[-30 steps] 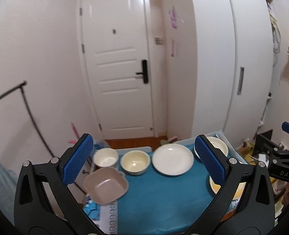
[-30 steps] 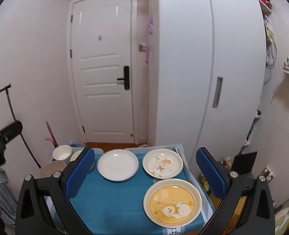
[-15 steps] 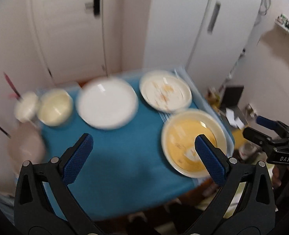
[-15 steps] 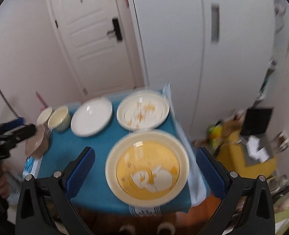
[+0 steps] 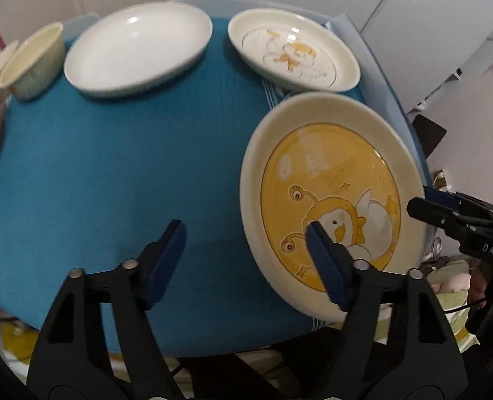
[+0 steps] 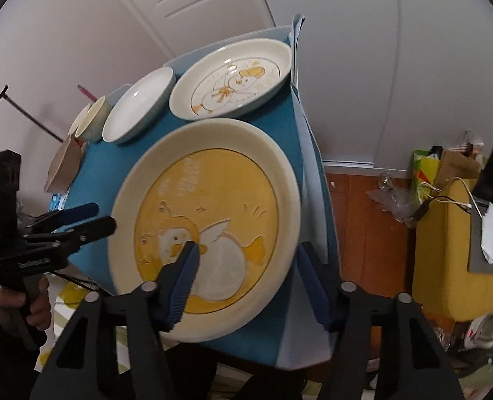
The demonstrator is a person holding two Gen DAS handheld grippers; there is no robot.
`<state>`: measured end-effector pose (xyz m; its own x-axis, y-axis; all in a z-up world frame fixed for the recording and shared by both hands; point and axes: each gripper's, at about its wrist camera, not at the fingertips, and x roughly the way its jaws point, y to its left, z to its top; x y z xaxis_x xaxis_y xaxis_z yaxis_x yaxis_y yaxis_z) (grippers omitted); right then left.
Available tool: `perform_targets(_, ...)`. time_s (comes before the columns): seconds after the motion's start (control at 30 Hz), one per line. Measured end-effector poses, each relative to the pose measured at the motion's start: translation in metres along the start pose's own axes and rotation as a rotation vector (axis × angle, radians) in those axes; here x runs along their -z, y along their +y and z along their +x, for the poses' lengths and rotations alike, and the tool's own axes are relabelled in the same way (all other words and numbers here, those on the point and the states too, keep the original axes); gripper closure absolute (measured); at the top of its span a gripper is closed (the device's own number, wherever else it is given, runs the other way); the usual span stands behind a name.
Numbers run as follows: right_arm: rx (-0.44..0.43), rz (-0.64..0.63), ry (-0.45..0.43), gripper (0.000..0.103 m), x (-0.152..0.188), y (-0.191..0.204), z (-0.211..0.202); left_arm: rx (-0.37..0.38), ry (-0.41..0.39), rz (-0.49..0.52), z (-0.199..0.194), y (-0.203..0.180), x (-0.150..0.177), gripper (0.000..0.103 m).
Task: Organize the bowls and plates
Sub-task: 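Reach down and close both grippers on the large yellow duck plate's rim, then carry the yellow plate beside the beige basin, lower it, open grippers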
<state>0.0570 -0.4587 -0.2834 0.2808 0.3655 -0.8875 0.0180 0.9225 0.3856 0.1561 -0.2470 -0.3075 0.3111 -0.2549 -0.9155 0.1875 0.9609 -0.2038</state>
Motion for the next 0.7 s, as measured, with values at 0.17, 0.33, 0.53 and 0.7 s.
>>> perform_targets(0.17, -0.006, -0.051, 0.020, 0.071, -0.008, -0.008, 0.012, -0.010, 0.007, -0.025, 0.015, -0.001, 0.002, 0.053)
perform_targets(0.33, 0.014, -0.075, 0.021, 0.087, -0.010, -0.015, 0.017, -0.007, 0.005, -0.037, 0.017, 0.001, 0.002, 0.074)
perform_targets(0.53, 0.001, -0.059, 0.026, 0.091, -0.014, -0.021, 0.019, 0.021, 0.009, -0.061, 0.019, -0.001, 0.000, 0.083)
perform_targets(0.7, 0.002, -0.051, 0.020, 0.091, -0.014, -0.021, 0.019, 0.002, 0.020, -0.069, 0.020, -0.002, -0.001, 0.083)
